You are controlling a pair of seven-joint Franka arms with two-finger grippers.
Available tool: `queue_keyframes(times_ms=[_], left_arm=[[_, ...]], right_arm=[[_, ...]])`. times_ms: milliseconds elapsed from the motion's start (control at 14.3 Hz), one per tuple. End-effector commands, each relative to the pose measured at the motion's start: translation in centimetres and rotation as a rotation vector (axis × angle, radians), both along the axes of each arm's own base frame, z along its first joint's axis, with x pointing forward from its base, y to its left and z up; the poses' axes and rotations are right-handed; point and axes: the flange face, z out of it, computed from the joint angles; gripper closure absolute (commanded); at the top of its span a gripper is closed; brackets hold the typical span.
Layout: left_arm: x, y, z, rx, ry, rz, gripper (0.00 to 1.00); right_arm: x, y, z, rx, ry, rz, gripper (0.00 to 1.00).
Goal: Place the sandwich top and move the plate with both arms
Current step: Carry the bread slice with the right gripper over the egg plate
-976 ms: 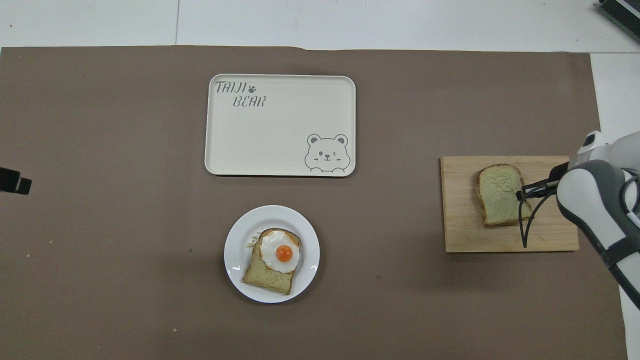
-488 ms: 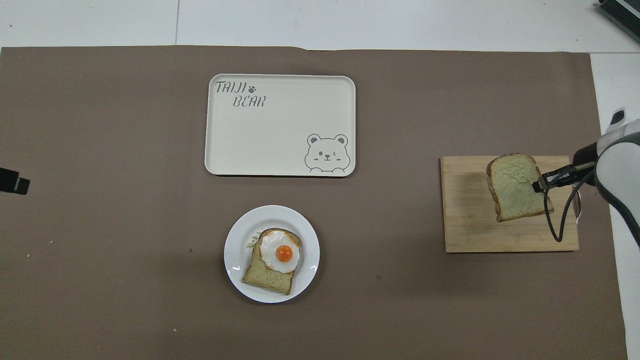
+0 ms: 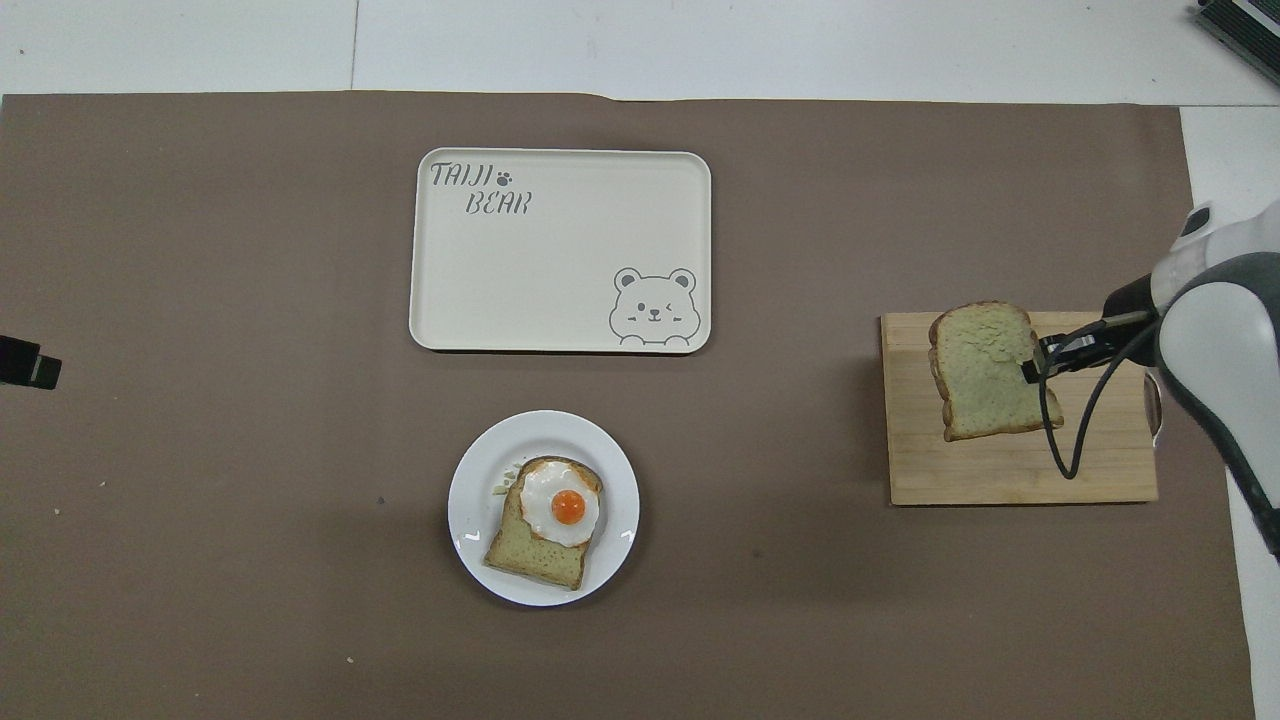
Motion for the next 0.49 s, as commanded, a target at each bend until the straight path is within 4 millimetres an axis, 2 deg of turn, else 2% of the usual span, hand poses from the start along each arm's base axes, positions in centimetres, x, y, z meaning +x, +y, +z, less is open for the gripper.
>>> queue_keyframes(times_ms=[0, 418], left_arm=[[-0.7, 0.1, 0.1, 0.007, -0.005, -0.013, 0.00], [-0.7, 0.1, 0.1, 0.005, -0.001, -0.012, 0.00]], right_arm=[[-0.2, 4.6, 0.5, 0.003, 0.012, -0.032, 1.00], [-0.1, 14.0, 0.7, -0.031, -0.033, -0.096, 1.00]])
